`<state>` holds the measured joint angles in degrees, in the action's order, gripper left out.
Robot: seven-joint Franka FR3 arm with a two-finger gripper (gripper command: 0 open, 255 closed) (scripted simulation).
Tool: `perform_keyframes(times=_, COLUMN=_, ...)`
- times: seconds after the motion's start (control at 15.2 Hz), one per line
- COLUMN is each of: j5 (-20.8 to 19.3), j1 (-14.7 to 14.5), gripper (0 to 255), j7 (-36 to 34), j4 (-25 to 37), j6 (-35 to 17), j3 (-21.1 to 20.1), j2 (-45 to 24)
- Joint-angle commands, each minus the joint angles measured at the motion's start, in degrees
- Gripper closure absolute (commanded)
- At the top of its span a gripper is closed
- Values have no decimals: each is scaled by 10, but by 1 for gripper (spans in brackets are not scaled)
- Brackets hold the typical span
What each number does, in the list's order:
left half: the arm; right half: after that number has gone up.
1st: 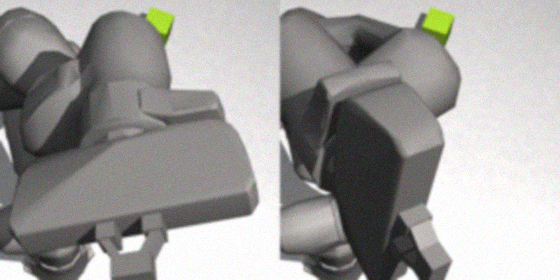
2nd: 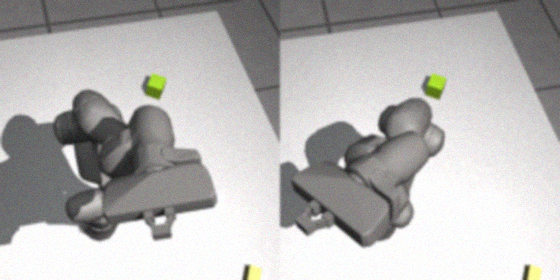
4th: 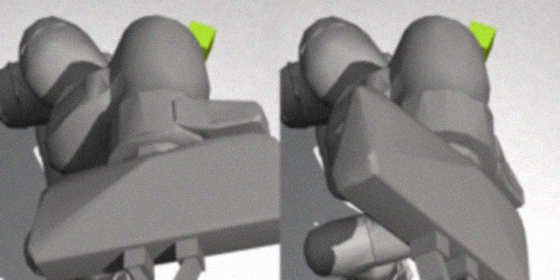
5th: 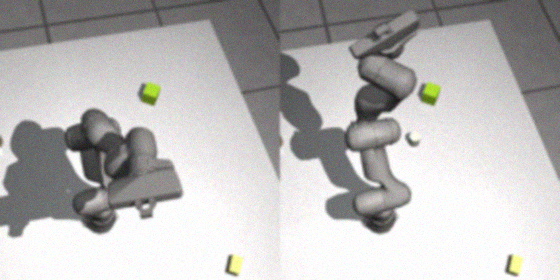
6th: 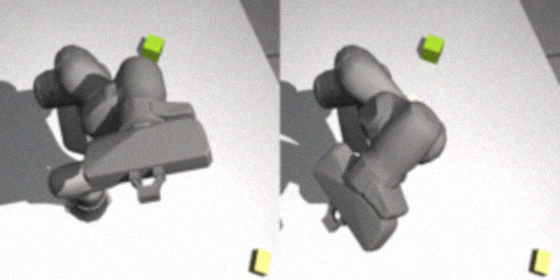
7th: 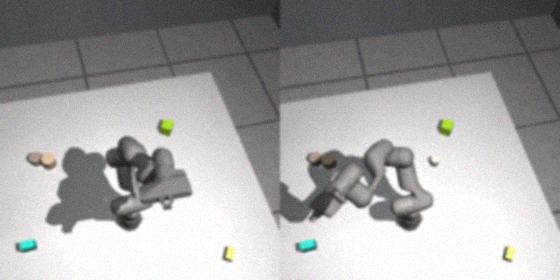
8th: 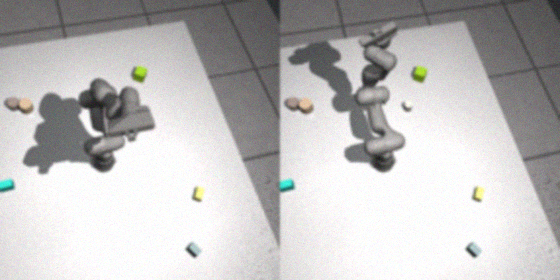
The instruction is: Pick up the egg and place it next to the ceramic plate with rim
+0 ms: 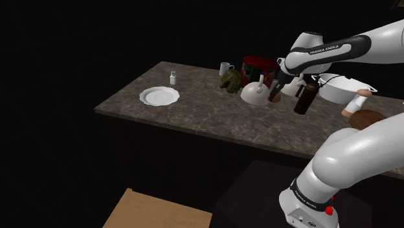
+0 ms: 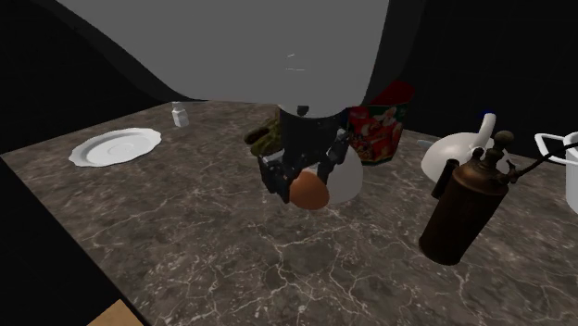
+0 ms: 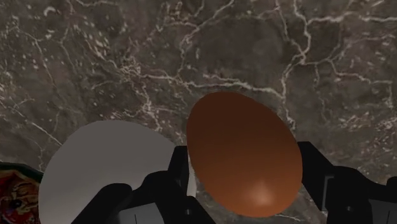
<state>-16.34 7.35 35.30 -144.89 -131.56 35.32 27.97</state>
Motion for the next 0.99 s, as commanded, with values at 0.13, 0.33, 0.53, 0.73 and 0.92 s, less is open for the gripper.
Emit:
perform_keyframes(times=0.13, j5=2, j1=1, gripper=255, j7=-2, j4=22, j6=36, j3=-10, j2=14)
perform_keyframes(times=0.33, j5=17, j1=-18, gripper=255, j7=-20, j4=43, j6=34, j3=-22, j2=-11)
perform_keyframes(times=0.53, j5=41, j1=-46, gripper=255, j7=-43, j4=72, j6=24, j3=-36, j2=-55)
perform_keyframes(times=0.73, j5=66, j1=-73, gripper=255, j7=-63, j4=107, j6=17, j3=-47, j2=-101)
perform_keyframes(times=0.92, j5=92, j1=-96, gripper=255, j7=-79, j4=148, j6=14, j3=-58, j2=-150)
